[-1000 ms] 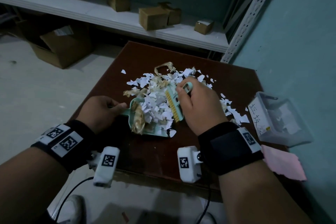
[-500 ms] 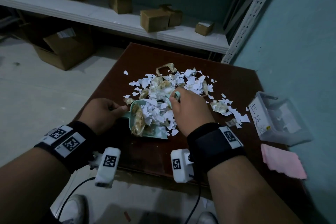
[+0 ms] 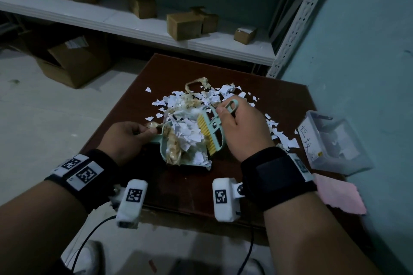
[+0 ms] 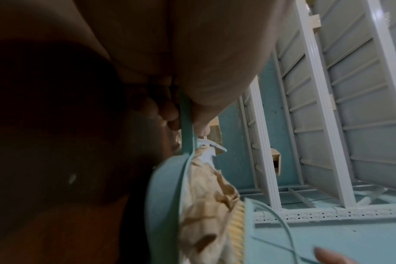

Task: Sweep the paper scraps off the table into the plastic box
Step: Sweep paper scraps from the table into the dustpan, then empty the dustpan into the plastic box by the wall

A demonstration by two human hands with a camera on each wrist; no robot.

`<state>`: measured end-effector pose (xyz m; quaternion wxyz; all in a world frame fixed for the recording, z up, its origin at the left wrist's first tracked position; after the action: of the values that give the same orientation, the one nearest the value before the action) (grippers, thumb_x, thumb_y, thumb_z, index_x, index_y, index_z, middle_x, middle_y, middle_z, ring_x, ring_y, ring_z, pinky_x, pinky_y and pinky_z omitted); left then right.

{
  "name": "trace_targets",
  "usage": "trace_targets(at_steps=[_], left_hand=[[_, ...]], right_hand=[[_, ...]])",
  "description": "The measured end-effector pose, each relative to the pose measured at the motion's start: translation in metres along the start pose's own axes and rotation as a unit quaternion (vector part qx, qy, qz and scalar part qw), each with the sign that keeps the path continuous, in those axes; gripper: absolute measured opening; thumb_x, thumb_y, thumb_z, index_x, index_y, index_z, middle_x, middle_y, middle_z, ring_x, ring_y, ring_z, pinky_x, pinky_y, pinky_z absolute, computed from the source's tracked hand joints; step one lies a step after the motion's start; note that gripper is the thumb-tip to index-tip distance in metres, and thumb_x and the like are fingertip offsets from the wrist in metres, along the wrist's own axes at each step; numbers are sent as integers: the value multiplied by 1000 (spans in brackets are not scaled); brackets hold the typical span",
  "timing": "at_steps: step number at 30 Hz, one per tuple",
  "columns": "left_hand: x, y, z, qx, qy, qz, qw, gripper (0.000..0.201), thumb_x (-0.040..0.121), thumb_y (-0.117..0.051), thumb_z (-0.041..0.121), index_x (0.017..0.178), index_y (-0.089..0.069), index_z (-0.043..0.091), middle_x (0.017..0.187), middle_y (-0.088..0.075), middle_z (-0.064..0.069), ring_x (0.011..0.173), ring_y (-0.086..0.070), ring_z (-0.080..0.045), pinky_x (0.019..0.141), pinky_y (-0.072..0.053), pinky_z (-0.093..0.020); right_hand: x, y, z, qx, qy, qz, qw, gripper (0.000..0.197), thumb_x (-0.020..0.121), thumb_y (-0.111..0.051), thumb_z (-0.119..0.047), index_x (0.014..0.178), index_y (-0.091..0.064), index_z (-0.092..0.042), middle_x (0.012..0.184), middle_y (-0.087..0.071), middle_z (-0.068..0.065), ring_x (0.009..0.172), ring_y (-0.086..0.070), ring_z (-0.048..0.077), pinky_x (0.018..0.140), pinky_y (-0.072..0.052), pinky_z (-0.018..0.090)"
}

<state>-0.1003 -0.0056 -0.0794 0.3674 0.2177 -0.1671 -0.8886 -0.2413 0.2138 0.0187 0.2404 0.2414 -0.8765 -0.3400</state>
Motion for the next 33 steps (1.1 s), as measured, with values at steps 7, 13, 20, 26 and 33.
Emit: trace_targets(at_steps=[7,13,20,26,33], left_hand=[[-5,-16,3,-116,14,-13,993,29,88,-80,39,86,-80,10,68,-72,-15,59,-65,-26,66,-56,-41],[-17,-42,25,-167,7,-35,985,34,85,-82,39,83,-78,6,73,-69,-19,60,-62,-27,64,-55,-39],[-21,-87,75,-132,-36,-70,988,36,91,-77,39,94,-77,3,82,-74,-21,69,-66,-26,77,-60,-47],[-25,-136,138,-71,-98,-83,989,35,96,-72,37,85,-75,3,58,-64,-4,40,-54,-7,39,-44,-22],[-14,-199,212,0,-170,-97,981,36,93,-75,43,80,-78,9,54,-65,-1,40,-52,-6,41,-43,-18]], right_hand=[[-9,63,23,36,-29,104,994,16,104,-53,-26,91,-61,-23,79,-65,-11,73,-60,-3,60,-43,19],[-21,101,45,93,-73,165,979,19,102,-54,-25,84,-60,-26,78,-69,-6,74,-69,9,68,-57,34],[-33,147,71,121,-96,207,966,16,102,-54,-26,92,-65,-20,76,-69,-8,68,-68,-1,60,-53,19],[-39,189,98,114,-111,257,953,15,103,-53,-20,93,-64,-14,75,-63,-13,63,-58,-16,53,-39,3],[-45,225,133,48,-159,320,933,17,103,-51,-29,100,-64,-17,78,-62,-11,69,-57,4,53,-37,3]])
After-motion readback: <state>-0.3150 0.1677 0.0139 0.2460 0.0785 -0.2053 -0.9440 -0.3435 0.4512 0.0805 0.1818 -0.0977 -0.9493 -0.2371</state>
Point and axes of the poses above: each hand's wrist, its own x-axis towards the middle knuckle, its own y-axis out of the back of the hand, z = x × y, the point moved 5 cm from there along x, towards the middle knuckle
